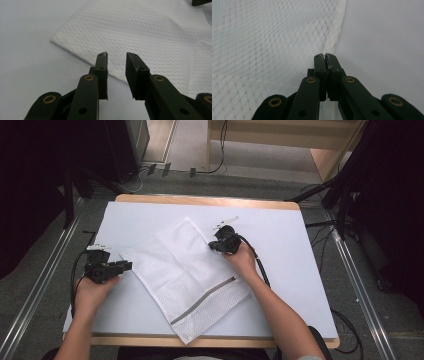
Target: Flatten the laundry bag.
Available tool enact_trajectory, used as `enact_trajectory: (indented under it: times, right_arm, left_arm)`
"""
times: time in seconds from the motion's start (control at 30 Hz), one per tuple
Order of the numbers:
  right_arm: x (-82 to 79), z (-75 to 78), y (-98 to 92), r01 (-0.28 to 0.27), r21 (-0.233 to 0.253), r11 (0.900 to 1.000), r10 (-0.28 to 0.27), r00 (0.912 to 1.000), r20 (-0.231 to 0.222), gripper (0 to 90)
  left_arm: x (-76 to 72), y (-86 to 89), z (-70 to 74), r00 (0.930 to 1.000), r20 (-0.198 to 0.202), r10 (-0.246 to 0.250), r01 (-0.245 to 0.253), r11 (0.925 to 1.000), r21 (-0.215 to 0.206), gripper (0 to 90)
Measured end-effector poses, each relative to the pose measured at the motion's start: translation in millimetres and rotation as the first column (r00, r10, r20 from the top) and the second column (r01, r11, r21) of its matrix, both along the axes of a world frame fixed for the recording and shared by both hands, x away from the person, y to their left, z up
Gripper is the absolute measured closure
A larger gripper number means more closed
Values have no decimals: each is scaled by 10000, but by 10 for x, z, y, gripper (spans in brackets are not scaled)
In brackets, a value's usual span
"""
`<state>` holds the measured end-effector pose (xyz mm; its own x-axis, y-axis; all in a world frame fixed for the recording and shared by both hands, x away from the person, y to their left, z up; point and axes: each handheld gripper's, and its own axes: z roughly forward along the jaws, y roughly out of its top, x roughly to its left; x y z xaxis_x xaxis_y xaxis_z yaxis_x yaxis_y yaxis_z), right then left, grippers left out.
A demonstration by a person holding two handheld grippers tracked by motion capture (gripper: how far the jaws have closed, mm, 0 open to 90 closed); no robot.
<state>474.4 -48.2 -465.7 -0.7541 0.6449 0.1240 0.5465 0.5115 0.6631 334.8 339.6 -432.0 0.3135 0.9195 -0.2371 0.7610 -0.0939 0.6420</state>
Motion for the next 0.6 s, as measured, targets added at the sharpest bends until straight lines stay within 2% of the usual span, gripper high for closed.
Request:
enact_trajectory:
  times: [0.13,0.27,0.3,0.5,0.6]
  right_arm:
    - [26,14,-44,304,167,9994,-300,9993,-223,900]
    - [55,29,-115,506,326,9982,-499,9985,-221,900]
    - [82,36,-189,758,441,9962,-746,9968,-280,900]
    - [141,21,-397,1426,487,9886,-1410,9894,-348,900]
    - [154,26,-529,1865,584,9807,-1840,9818,-461,900]
  left_arm:
    - [4,-6,2,10000,-14,-59,59,10000,30,724]
    - [7,-12,3,10000,6,-100,99,9999,49,724]
    - [13,-22,2,10000,12,-69,69,10000,6,723]
    - [53,-84,3,9996,-3,-283,283,9996,10,713]
    - [79,-120,2,9993,-18,-386,386,9992,41,708]
